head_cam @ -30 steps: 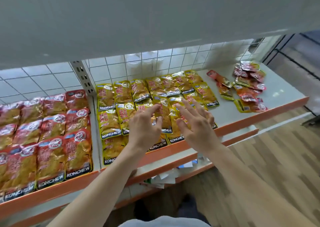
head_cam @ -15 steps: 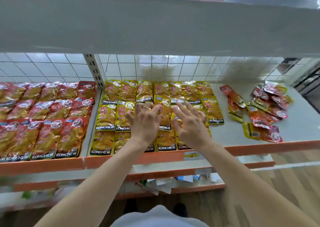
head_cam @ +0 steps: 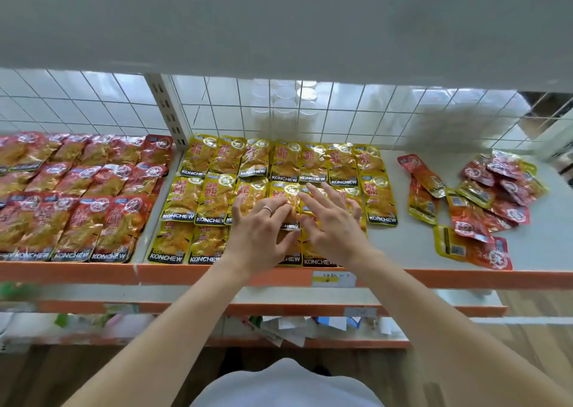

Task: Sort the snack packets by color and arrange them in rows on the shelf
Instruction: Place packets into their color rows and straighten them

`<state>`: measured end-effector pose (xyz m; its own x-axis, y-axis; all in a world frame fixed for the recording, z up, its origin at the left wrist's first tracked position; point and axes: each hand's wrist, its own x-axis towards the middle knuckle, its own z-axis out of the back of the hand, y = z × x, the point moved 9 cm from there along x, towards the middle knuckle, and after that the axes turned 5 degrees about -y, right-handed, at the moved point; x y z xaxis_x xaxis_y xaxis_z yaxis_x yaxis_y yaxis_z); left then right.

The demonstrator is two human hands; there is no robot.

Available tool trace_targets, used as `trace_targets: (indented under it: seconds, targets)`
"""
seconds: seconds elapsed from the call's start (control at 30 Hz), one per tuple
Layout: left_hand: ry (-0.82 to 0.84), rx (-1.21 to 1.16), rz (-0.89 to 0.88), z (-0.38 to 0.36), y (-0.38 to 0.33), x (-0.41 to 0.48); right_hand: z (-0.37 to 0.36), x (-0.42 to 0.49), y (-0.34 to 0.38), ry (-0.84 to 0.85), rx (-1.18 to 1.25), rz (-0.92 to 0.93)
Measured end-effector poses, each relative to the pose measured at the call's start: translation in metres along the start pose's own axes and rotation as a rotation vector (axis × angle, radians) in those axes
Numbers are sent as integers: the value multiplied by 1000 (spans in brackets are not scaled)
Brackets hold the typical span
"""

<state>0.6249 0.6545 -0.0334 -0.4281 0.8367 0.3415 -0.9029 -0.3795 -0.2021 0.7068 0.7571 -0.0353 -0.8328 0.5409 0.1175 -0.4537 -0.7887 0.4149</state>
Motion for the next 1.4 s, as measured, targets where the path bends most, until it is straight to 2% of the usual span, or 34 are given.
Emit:
trace_targets:
  seconds: [0.4,0.53,0.73,0.93,1.2,1.4]
  targets:
    - [-30,66,-13,14,0,-1,3,7,1,3,45,15]
    - [-4,98,13,11,2,0,4,10,2,13,25,18]
    - [58,173,-82,6,2,-12,1,10,3,19,-46,39]
    - [147,141,-132,3,11,-10,-8,8,7,70,-49,30]
    - [10,181,-167,0,6,-9,-14,10,9,125,-61,9]
    - [-9,175,-164,-3,9,-9,-17,12,10,141,-51,8]
